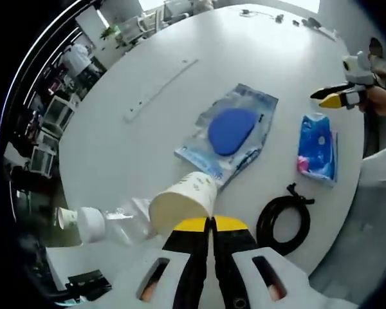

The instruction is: Arrange the tabletop items into an orderly group along one side of the table until the central work area is clear of visible clutter.

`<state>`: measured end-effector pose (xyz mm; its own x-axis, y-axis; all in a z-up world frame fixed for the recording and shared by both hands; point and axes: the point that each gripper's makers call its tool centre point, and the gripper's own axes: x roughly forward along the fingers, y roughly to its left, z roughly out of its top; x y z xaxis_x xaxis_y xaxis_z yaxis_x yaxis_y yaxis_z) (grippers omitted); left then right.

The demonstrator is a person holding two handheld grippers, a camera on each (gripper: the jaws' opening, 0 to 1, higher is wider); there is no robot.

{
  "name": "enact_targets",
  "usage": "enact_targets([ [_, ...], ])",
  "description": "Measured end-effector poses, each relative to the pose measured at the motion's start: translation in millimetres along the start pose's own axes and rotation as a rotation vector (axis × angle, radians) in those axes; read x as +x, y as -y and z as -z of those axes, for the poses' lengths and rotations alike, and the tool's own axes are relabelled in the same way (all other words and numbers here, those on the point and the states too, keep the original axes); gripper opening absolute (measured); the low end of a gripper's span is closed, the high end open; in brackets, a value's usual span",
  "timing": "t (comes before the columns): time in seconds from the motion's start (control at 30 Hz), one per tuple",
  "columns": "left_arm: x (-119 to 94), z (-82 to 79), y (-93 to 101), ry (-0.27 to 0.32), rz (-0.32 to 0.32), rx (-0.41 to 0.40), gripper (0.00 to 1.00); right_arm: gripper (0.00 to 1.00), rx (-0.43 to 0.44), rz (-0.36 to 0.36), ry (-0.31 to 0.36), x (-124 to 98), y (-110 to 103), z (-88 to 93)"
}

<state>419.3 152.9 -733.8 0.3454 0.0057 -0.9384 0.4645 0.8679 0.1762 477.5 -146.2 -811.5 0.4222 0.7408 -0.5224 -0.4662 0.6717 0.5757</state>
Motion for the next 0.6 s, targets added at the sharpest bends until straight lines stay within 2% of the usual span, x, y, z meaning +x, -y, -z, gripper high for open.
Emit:
enact_targets([
  [0.17,2.9,-9.2,-1.3,-0.033,-0.015,0.031,0.0,0.51,0.053,-0.005,0.036,-7.5,4.1,-0.5],
  [0.3,1.5,-10.4,-3.1,-0.053,-0.02,0.028,0.0,0.52,0.047,-0.016,0.042,-8.3,4.4,-2.4],
  [0.5,0.6,-10.0,-3.5,-0.087,-0.014,0.029,0.0,0.53,0.044,-0.068,0.086,-6.6,-7.0,-12.7],
  [0.6,-0.1,-14.5,-4.4,-0.104,-0.034,0.062,0.0,0.53,0.05,-0.089,0.101,-6.1,-13.5,-14.3],
])
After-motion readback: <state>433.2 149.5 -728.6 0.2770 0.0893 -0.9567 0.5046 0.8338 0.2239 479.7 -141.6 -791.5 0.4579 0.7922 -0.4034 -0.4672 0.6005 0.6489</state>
